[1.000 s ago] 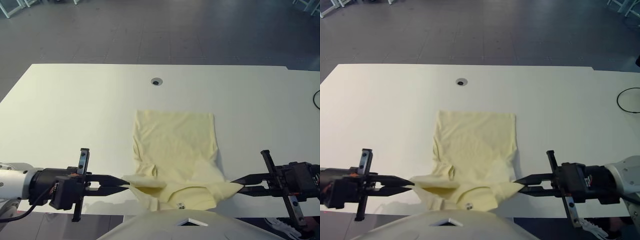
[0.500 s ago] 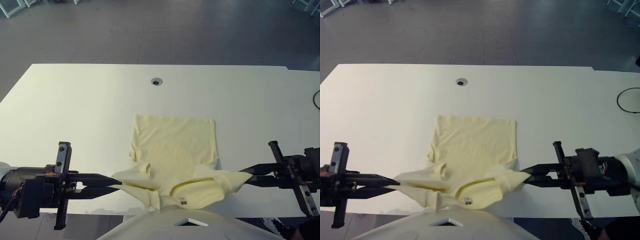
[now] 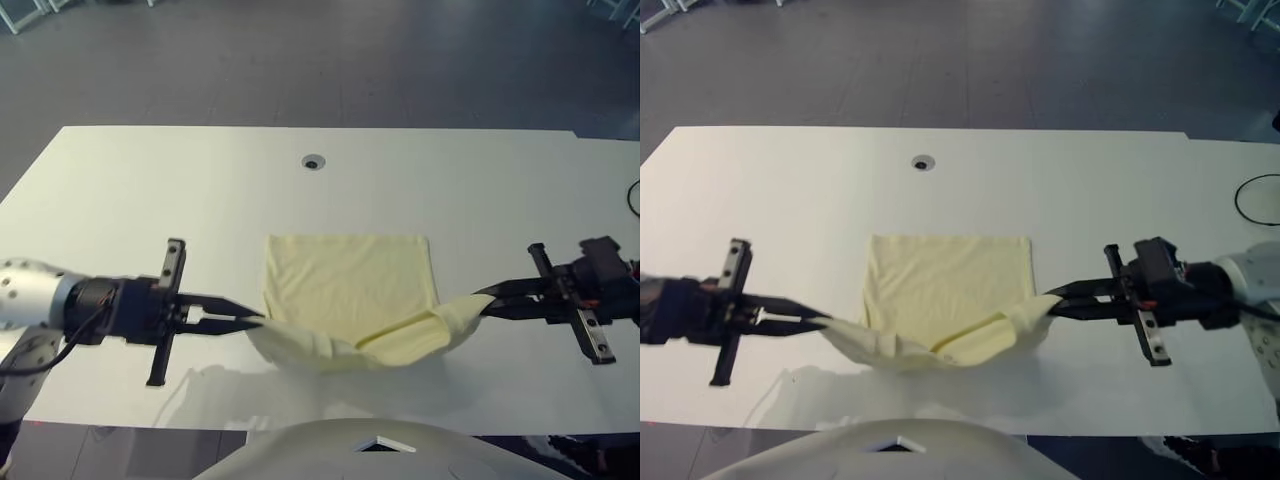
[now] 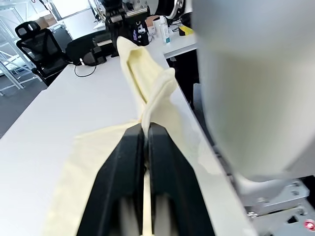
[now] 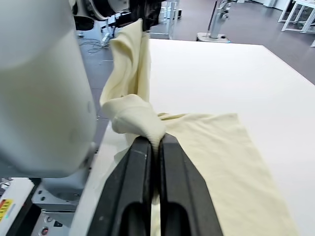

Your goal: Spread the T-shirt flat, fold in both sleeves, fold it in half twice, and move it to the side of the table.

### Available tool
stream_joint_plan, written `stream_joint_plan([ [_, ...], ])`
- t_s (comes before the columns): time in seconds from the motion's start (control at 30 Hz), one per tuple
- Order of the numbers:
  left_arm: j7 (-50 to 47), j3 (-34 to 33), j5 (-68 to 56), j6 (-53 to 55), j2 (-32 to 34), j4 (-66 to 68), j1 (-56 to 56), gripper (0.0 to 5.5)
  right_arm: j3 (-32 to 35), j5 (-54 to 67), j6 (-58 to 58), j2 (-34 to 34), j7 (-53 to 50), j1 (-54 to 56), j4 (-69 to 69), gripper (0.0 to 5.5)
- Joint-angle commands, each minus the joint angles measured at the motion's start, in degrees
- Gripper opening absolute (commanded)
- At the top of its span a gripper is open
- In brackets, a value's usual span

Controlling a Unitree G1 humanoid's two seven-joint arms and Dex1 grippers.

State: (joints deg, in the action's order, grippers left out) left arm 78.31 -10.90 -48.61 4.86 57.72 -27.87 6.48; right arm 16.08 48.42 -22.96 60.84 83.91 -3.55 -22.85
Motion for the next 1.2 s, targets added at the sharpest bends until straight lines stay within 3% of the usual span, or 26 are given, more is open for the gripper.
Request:
stream_joint_plan([
  [0.03, 0.9, 7.0, 5.6, 2.0, -3.5, 9.0, -9.6, 0.01, -7.7, -5.1, 0.0, -1.9, 0.6, 8.9, 6.8, 0.0],
  [0.27, 3.0, 15.3, 16.4, -0.6, -10.3, 24.6, -18.5, 0.01, -15.7, -12.8, 0.3, -5.6, 0.4, 19.3, 18.5, 0.0],
  [0.53, 4.4, 19.0, 25.1, -6.0, -16.3, 40.4, -25.2, 0.01, -22.2, -22.7, 4.2, -10.5, 1.2, 28.4, 34.0, 0.0],
  [1.2, 3.2, 19.4, 34.6, -19.3, -26.9, 64.8, -39.3, 0.01, -23.7, -33.9, 12.6, -21.2, -0.8, 42.0, 58.3, 0.0],
])
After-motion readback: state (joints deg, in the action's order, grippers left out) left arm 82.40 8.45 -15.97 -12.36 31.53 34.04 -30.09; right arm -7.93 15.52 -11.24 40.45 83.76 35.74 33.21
